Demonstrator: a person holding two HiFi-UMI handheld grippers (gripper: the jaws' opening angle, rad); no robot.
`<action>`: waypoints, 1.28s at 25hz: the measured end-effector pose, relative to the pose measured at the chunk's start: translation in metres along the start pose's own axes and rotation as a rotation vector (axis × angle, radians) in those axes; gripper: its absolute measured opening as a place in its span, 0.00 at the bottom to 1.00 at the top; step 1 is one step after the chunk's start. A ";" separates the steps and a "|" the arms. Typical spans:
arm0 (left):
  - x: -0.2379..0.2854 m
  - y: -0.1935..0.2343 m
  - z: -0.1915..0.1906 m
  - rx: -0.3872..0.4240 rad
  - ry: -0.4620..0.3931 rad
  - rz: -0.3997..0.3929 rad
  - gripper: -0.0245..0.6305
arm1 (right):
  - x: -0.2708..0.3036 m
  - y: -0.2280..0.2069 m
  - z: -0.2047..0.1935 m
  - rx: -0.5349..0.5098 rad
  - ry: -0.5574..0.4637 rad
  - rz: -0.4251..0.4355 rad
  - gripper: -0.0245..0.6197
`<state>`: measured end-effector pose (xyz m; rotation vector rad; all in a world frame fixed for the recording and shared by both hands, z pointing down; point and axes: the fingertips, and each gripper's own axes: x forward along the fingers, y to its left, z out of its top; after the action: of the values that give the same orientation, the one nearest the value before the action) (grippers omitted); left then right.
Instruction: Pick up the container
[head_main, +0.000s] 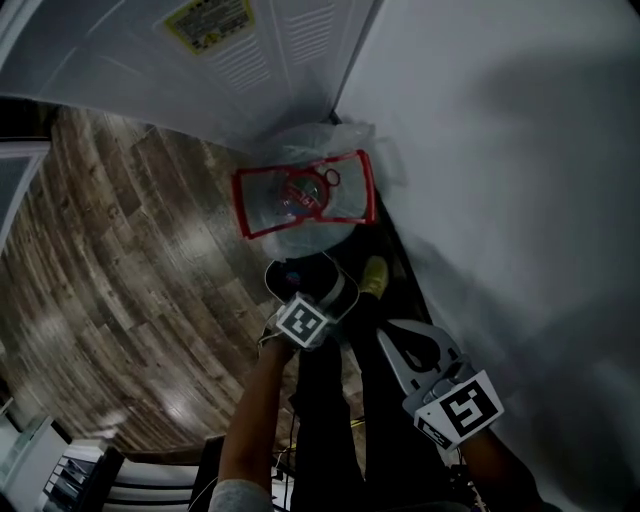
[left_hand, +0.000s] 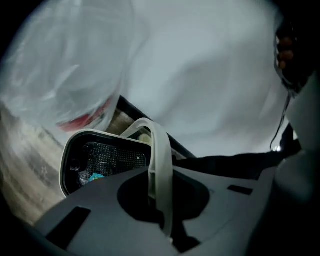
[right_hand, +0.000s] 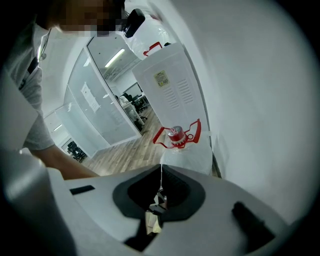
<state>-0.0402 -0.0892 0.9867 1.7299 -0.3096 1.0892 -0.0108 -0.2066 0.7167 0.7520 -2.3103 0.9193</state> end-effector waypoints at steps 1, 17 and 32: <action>-0.008 -0.003 -0.003 -0.076 -0.023 -0.010 0.06 | -0.003 0.002 0.004 -0.005 -0.001 0.000 0.08; -0.173 -0.059 -0.027 -0.514 -0.321 0.025 0.06 | -0.078 0.070 0.106 -0.120 -0.065 -0.011 0.08; -0.312 -0.150 -0.040 -0.660 -0.485 0.016 0.06 | -0.193 0.111 0.206 -0.209 -0.229 -0.099 0.08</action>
<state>-0.1378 -0.0755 0.6526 1.3570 -0.8790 0.4705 -0.0048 -0.2330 0.4139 0.9115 -2.4920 0.5611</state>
